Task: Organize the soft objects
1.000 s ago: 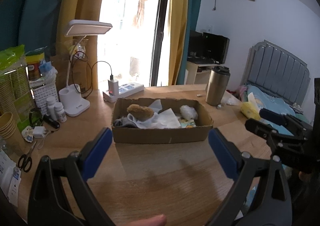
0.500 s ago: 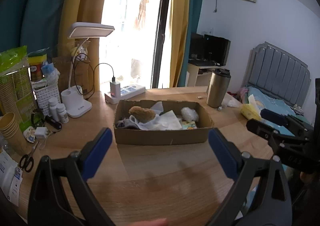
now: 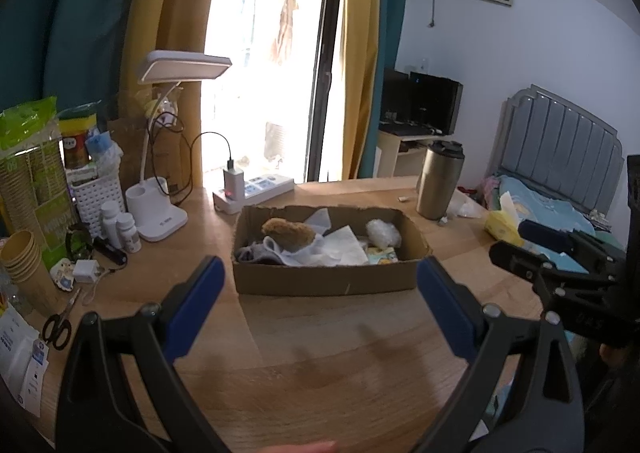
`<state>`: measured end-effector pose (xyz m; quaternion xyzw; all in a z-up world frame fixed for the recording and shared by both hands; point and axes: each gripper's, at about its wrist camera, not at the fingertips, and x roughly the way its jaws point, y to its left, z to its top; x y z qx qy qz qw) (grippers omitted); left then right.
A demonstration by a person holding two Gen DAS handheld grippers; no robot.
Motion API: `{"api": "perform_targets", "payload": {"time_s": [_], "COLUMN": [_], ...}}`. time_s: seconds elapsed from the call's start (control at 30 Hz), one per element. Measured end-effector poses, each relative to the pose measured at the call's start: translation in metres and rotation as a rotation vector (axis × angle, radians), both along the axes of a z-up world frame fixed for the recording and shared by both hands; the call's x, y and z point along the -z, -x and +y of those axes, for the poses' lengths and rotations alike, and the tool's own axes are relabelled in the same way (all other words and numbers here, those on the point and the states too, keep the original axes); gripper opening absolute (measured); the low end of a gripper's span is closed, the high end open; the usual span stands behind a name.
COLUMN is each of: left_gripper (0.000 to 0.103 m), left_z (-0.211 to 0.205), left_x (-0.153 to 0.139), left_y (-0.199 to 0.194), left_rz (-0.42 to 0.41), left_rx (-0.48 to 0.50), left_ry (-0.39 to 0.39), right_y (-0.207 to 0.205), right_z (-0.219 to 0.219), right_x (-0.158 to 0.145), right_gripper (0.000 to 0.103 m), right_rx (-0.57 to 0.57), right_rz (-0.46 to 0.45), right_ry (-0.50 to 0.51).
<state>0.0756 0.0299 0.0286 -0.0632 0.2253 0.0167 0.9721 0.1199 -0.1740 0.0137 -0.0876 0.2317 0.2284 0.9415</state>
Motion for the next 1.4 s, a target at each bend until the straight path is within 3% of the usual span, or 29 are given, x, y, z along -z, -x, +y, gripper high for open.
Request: {"api": "perform_targets", "payload": {"time_s": [1.4], "left_gripper": [0.098], "left_z": [0.0011], "left_x": [-0.0018], "left_y": [-0.0086], "left_rz": [0.005], "left_rx": [0.003], "left_ry": [0.007], "right_y": [-0.0061], "right_z": [0.0030], "right_x": [0.0024], "right_gripper": [0.071], "right_rx": [0.005], "right_rz": [0.011], "right_ry": [0.002]}}
